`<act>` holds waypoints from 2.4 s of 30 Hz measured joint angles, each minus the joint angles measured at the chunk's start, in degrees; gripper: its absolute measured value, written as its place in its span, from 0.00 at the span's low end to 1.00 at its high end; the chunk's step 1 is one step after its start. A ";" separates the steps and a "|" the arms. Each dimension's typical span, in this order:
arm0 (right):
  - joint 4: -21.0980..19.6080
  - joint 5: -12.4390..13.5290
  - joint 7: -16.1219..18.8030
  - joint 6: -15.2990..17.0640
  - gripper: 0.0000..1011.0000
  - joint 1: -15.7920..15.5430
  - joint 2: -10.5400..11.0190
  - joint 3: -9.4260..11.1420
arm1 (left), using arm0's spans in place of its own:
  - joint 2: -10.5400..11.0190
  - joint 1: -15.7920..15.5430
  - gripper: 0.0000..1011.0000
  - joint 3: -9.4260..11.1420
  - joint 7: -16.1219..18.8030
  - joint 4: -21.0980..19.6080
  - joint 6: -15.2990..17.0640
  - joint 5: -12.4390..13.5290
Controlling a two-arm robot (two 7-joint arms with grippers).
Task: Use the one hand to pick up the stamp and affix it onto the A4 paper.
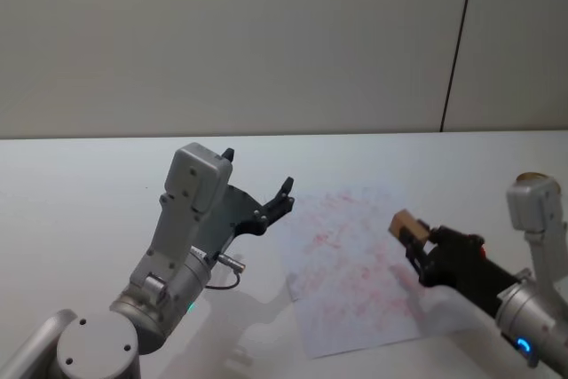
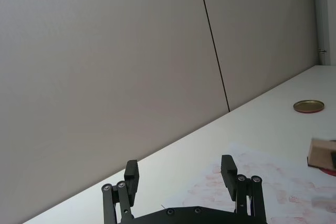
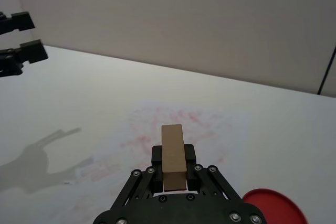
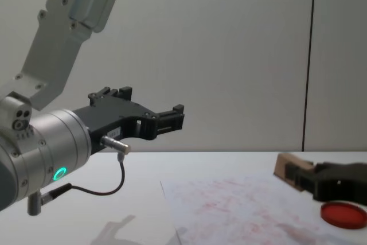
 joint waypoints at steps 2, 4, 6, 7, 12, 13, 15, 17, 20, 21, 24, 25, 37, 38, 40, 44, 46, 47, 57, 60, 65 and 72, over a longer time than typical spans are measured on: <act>0.00 -0.03 -0.45 -0.13 0.22 0.25 0.10 0.23 | 0.00 0.00 0.98 0.00 0.00 0.00 0.00 0.00; 0.02 -0.36 -1.15 -0.22 0.22 0.56 0.24 0.53 | 0.00 0.00 0.98 0.00 0.00 0.00 0.00 0.00; 0.22 -0.87 -1.93 -0.23 0.22 0.89 0.44 0.86 | 0.00 0.00 0.98 0.00 0.00 0.00 0.00 0.00; 0.30 -1.06 -2.14 -0.23 0.22 0.99 0.51 0.96 | 0.00 0.00 0.98 0.00 0.00 0.00 0.00 0.00; 1.20 -2.48 -3.40 0.00 0.22 1.66 1.05 1.65 | 0.00 0.00 0.98 0.00 0.00 0.00 0.00 0.00; 1.40 -2.65 -3.52 0.04 0.22 1.77 1.13 1.75 | 0.01 0.00 0.98 0.00 0.00 0.00 0.00 0.00; 1.92 -3.17 -3.85 0.21 0.22 2.00 1.30 1.97 | 0.00 0.00 0.98 0.00 0.00 0.00 0.00 0.00; 2.29 -3.42 -4.05 0.33 0.22 2.14 1.40 2.11 | 0.00 0.00 0.98 0.00 0.00 0.00 0.00 0.00; 3.16 -3.88 -4.35 0.53 0.22 2.42 1.57 2.35 | 0.00 0.00 0.98 0.00 0.00 0.00 0.00 0.00; 3.39 -4.00 -4.43 0.61 0.22 2.48 1.60 2.38 | 0.00 0.00 0.98 0.00 0.00 0.00 0.00 0.00; 4.44 -4.37 -4.60 0.82 0.22 2.73 1.69 2.55 | 0.00 0.00 0.98 0.00 0.00 0.00 0.00 0.00; 4.93 -4.49 -4.64 0.88 0.22 2.85 1.72 2.59 | 0.00 0.00 0.98 0.00 0.00 0.00 0.00 0.00; 8.07 -4.72 -4.45 1.33 0.22 3.69 1.60 2.79 | 0.00 0.00 0.98 0.00 0.01 0.00 0.00 0.00; 8.22 -4.72 -4.39 1.36 0.22 3.73 1.58 2.79 | 0.00 0.00 0.98 0.00 0.00 0.00 0.00 0.00; 8.66 -4.73 -4.27 1.49 0.22 3.87 1.53 2.79 | 0.00 0.00 0.98 0.00 0.00 0.00 0.00 0.00; 9.21 -4.80 -4.09 1.72 0.22 4.08 1.42 2.75 | 0.00 0.00 0.98 0.00 0.00 0.00 0.00 0.00; 9.56 -4.87 -4.02 1.85 0.22 4.21 1.36 2.71 | 0.00 0.00 0.98 0.00 0.00 0.00 0.00 0.00; 9.65 -4.90 -4.01 1.90 0.22 4.24 1.34 2.69 | 0.00 0.00 0.98 0.00 0.00 0.00 0.00 0.00; 10.86 -5.19 -4.01 2.51 0.23 4.73 1.06 2.54 | 0.00 0.00 0.98 0.00 0.00 0.00 0.00 0.00; 11.12 -5.22 -4.11 2.66 0.33 4.83 0.99 2.51 | 0.00 0.00 0.98 0.00 0.00 0.00 0.00 0.00; 11.39 -5.24 -4.31 2.80 0.50 4.97 0.88 2.50 | 0.00 0.00 0.98 0.00 0.00 0.00 0.00 0.00; 11.33 -4.93 -4.56 2.41 0.70 5.01 0.83 2.55 | 0.00 0.00 0.98 0.00 0.00 0.00 0.00 0.00</act>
